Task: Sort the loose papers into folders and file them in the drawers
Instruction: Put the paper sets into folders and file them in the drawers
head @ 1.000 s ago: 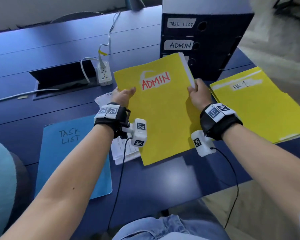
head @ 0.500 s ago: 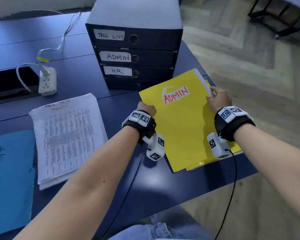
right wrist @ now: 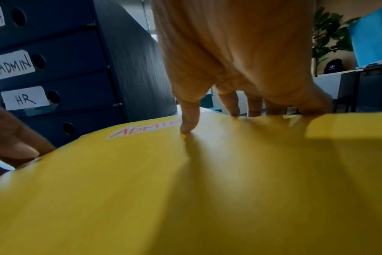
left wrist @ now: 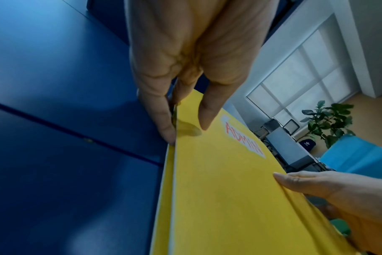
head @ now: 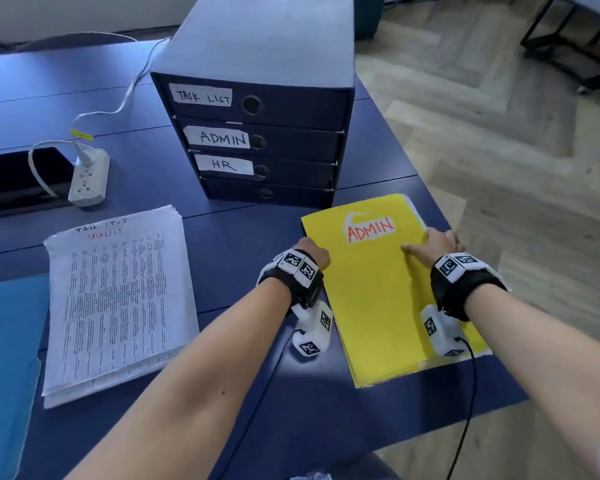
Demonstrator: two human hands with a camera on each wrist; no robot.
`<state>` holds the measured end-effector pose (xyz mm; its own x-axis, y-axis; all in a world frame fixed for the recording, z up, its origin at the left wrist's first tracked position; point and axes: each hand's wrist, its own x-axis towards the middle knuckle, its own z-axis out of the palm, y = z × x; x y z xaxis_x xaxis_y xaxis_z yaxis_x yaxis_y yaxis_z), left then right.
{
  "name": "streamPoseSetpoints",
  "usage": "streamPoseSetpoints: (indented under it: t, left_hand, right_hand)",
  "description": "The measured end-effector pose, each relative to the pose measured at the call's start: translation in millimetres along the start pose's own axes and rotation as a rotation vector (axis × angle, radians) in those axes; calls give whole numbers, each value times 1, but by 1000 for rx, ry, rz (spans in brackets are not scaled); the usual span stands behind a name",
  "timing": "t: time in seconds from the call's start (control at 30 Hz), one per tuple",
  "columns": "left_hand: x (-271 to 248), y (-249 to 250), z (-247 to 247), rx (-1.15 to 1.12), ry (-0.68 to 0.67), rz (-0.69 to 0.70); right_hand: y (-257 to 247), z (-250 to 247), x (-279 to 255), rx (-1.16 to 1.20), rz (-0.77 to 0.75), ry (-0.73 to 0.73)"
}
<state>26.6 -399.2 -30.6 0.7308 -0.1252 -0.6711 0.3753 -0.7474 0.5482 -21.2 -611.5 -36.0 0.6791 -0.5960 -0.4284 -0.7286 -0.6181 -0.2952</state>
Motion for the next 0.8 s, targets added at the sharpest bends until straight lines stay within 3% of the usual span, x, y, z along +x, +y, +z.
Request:
streamPoseSetpoints:
  t: [0.1, 0.23, 0.33, 0.57, 0.73, 0.8]
  left_hand:
    - [-2, 3, -3, 113, -41, -18]
    - [3, 2, -12, 223, -79, -11]
    - [4, 1, -26, 183, -90, 30]
    - [-24, -35, -95, 109, 96, 130]
    - [-64, -110, -191, 74, 249, 133]
    - [-81, -153, -228, 58, 310, 75]
  right_hand:
    - [-1, 6, -1, -56, 5, -53]
    - [-15, 9, -8, -140, 25, 16]
    - [-43, 8, -22, -160, -77, 59]
    - [-137, 27, -83, 8, -388, 30]
    - [-214, 68, -149, 69, -580, -68]
    - [-244, 91, -184, 70, -632, -142]
